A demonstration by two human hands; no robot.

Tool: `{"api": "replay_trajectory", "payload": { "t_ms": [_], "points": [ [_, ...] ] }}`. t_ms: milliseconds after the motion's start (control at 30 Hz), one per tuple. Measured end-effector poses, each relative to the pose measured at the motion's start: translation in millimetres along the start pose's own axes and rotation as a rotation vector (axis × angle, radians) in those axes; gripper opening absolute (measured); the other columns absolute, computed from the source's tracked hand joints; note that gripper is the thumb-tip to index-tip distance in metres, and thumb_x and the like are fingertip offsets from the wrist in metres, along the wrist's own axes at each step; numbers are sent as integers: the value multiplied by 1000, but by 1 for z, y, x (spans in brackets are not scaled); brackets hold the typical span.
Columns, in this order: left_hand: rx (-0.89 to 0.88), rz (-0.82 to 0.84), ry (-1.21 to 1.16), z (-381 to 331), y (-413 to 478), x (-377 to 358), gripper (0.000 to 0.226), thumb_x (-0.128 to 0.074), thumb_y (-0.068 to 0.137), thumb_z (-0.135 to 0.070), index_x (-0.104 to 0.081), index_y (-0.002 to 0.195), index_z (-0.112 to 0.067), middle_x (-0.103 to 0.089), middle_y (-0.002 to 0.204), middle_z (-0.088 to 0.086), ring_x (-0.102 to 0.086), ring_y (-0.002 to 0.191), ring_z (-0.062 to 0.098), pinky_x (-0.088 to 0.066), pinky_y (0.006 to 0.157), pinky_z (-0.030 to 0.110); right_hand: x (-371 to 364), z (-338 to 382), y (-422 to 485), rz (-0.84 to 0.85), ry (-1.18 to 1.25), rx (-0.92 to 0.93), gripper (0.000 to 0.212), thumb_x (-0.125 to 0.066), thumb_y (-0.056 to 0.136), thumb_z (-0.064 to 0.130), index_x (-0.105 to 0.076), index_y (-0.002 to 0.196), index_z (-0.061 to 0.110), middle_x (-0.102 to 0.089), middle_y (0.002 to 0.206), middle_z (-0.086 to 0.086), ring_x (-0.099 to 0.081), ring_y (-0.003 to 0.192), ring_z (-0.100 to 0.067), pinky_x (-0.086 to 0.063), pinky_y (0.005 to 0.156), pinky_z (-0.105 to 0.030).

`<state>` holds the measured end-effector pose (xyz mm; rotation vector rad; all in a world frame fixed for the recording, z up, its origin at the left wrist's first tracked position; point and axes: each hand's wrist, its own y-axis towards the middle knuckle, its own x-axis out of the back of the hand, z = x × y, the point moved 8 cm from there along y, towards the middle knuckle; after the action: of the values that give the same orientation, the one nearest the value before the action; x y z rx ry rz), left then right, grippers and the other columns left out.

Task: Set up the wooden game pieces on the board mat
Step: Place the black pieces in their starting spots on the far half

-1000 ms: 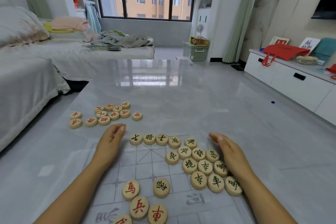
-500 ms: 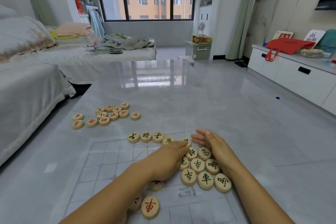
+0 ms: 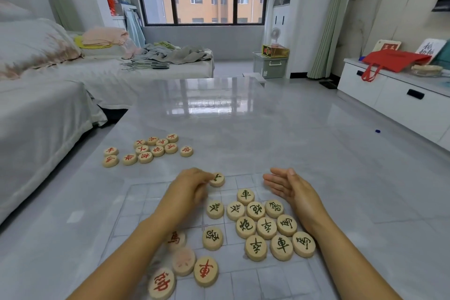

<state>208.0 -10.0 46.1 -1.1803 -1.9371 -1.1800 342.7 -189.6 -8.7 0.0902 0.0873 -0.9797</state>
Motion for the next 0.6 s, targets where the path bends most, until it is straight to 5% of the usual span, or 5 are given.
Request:
{"api": "replay_trajectory", "payload": {
  "t_ms": [267, 400, 600],
  "points": [
    [-68, 216, 136, 4, -13, -19, 29, -46, 93, -14, -62, 117, -18, -56, 113, 3, -50, 106, 19, -41, 87, 25, 8, -5, 3, -26, 97, -29, 43, -20, 100, 32, -55, 111, 9, -68, 104, -8, -66, 98, -15, -52, 85, -24],
    [116, 27, -45, 35, -21, 14, 24, -51, 90, -7, -64, 107, -18, -55, 90, -13, -52, 85, 10, -40, 78, 21, 11, -8, 4, -30, 97, -28, 44, -20, 100, 33, -57, 109, 11, -69, 105, -10, -67, 99, -16, -54, 80, -20],
    [83, 220, 61, 39, -27, -5, 39, -45, 94, -19, -46, 132, -26, -44, 100, -1, -43, 92, 11, -30, 73, 8, 11, -9, 3, -22, 85, -16, 45, -22, 99, 34, -59, 109, 11, -71, 101, -9, -69, 95, -16, -56, 75, -17]
  ]
}}
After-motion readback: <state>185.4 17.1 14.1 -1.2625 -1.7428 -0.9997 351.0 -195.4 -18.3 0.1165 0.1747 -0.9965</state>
